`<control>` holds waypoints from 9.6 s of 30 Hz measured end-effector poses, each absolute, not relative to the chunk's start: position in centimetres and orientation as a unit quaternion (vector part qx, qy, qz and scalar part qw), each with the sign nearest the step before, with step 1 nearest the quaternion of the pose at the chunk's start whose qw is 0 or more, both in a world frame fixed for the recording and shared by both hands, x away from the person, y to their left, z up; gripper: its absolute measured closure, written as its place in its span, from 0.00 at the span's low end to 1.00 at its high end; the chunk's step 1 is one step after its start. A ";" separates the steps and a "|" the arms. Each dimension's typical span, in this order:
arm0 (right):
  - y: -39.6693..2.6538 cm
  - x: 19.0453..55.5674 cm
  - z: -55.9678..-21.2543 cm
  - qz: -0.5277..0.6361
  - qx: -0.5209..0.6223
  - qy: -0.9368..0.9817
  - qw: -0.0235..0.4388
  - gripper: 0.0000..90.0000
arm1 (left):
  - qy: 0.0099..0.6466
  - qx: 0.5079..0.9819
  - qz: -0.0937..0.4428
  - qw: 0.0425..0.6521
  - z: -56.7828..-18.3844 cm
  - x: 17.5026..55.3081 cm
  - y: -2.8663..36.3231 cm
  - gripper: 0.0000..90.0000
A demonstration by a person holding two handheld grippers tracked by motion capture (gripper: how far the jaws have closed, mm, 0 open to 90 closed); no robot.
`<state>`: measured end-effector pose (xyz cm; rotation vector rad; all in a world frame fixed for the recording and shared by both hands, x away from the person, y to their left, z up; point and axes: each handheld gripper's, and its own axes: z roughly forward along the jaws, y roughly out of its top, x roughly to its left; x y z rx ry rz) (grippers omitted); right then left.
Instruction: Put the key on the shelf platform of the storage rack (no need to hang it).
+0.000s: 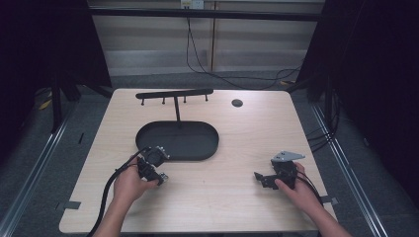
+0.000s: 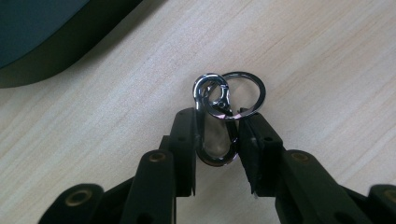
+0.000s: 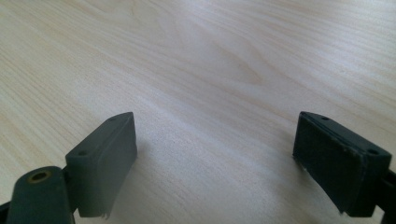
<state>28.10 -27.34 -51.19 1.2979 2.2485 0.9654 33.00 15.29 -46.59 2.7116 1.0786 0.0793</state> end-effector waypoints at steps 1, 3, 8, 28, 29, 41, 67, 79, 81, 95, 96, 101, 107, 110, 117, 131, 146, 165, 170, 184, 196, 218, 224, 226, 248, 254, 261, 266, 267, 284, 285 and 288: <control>-27.3 28.1 -51.2 0.342 0.461 0.798 0.185 0.14 | 0.368 0.923 0.018 0.113 -46.6 33.0 15.3 0.76; -27.3 28.1 -51.2 0.342 0.461 0.798 0.185 0.14 | 0.371 0.922 0.016 0.114 -46.6 33.1 15.4 0.76; -27.3 28.1 -51.2 0.342 0.460 0.798 0.185 0.14 | 0.375 0.919 0.010 0.123 -46.2 33.0 15.6 0.76; -27.3 28.1 -51.2 0.342 0.460 0.798 0.185 0.14 | 0.382 0.913 -0.001 0.144 -43.2 33.7 16.0 0.76; -27.3 28.1 -51.2 0.342 0.461 0.798 0.185 0.14 | 0.381 0.913 -0.001 0.144 -43.0 33.7 16.0 0.76; -27.3 28.1 -51.2 0.342 0.461 0.798 0.185 0.14 | 0.384 0.911 -0.005 0.152 -41.8 34.3 15.6 0.76; -27.3 28.1 -51.2 0.342 0.461 0.798 0.185 0.14 | 0.396 0.900 0.000 0.181 -39.4 35.7 15.2 0.76; -27.3 28.1 -51.2 0.342 0.460 0.798 0.185 0.14 | 0.403 0.896 0.002 0.187 -38.9 36.4 15.1 0.76; -27.3 28.1 -51.2 0.343 0.460 0.798 0.185 0.14 | 0.403 0.896 0.002 0.187 -38.8 36.5 15.1 0.76; -27.3 28.1 -51.2 0.343 0.460 0.798 0.185 0.14 | 0.410 0.891 0.007 0.195 -38.3 37.1 14.7 0.76; -27.3 28.1 -51.2 0.342 0.461 0.798 0.185 0.14 | 0.410 0.891 0.007 0.195 -38.2 37.1 14.7 0.76; -27.3 28.1 -51.2 0.343 0.460 0.798 0.185 0.14 | 0.412 0.889 0.010 0.198 -37.9 37.3 14.6 0.76; -27.3 28.1 -51.2 0.342 0.460 0.798 0.185 0.14 | 0.414 0.888 0.011 0.199 -37.5 37.5 14.5 0.76; -27.3 28.1 -51.2 0.342 0.460 0.798 0.185 0.14 | 0.411 0.890 0.012 0.197 -37.2 37.6 14.4 0.76; -27.3 28.1 -51.2 0.343 0.461 0.798 0.184 0.14 | 0.415 0.888 0.015 0.198 -37.1 37.8 14.4 0.76; -27.3 28.1 -51.2 0.343 0.460 0.798 0.185 0.14 | 0.430 0.880 0.017 0.201 -37.5 38.8 14.1 0.76; -27.3 28.1 -51.2 0.343 0.461 0.798 0.185 0.14 | 0.442 0.873 0.023 0.206 -38.0 39.6 14.1 0.76; -27.3 28.1 -51.2 0.343 0.461 0.798 0.184 0.14 | 0.450 0.870 0.030 0.200 -39.3 40.6 13.9 0.76; -27.3 28.1 -51.2 0.343 0.461 0.798 0.184 0.14 | 0.450 0.870 0.026 0.198 -39.6 40.8 13.6 0.76; -27.3 28.1 -51.2 0.343 0.460 0.798 0.184 0.14 | 0.456 0.869 0.028 0.191 -40.2 41.4 13.3 0.76; -27.3 28.1 -51.2 0.343 0.460 0.798 0.184 0.14 | 0.459 0.867 0.029 0.190 -40.7 41.8 12.7 0.76; -27.3 28.1 -51.2 0.343 0.461 0.798 0.184 0.14 | 0.465 0.864 0.031 0.190 -42.0 42.3 11.7 0.76; -27.4 28.1 -51.2 0.343 0.460 0.798 0.184 0.14 | 0.466 0.863 0.037 0.190 -42.4 42.4 11.6 0.76; -27.4 28.1 -51.2 0.343 0.460 0.798 0.184 0.14 | 0.468 0.862 0.038 0.192 -42.5 42.4 11.5 0.76; -27.4 28.1 -51.2 0.343 0.459 0.799 0.183 0.14 | 0.467 0.862 0.049 0.191 -43.8 42.6 11.2 0.76; -27.4 28.1 -51.2 0.343 0.459 0.799 0.183 0.14 | 0.472 0.859 0.049 0.191 -44.0 42.7 11.1 0.75; -27.4 28.1 -51.2 0.343 0.459 0.799 0.183 0.14 | 0.474 0.858 0.051 0.193 -44.5 43.0 11.0 0.75; -27.4 28.1 -51.2 0.343 0.459 0.799 0.183 0.14 | 0.474 0.857 0.053 0.193 -44.9 43.1 10.8 0.75; -27.4 28.1 -51.2 0.343 0.459 0.799 0.183 0.14 | 0.472 0.858 0.054 0.195 -45.0 43.1 10.8 0.75; -27.4 28.1 -51.2 0.343 0.459 0.799 0.183 0.14 | 0.474 0.857 0.057 0.192 -45.6 43.4 10.5 0.75; -27.4 28.1 -51.2 0.343 0.459 0.799 0.183 0.14 | 0.474 0.857 0.057 0.192 -45.6 43.4 10.5 0.75; -27.4 28.1 -51.2 0.343 0.459 0.799 0.183 0.14 | 0.474 0.858 0.057 0.191 -45.7 43.4 10.5 0.75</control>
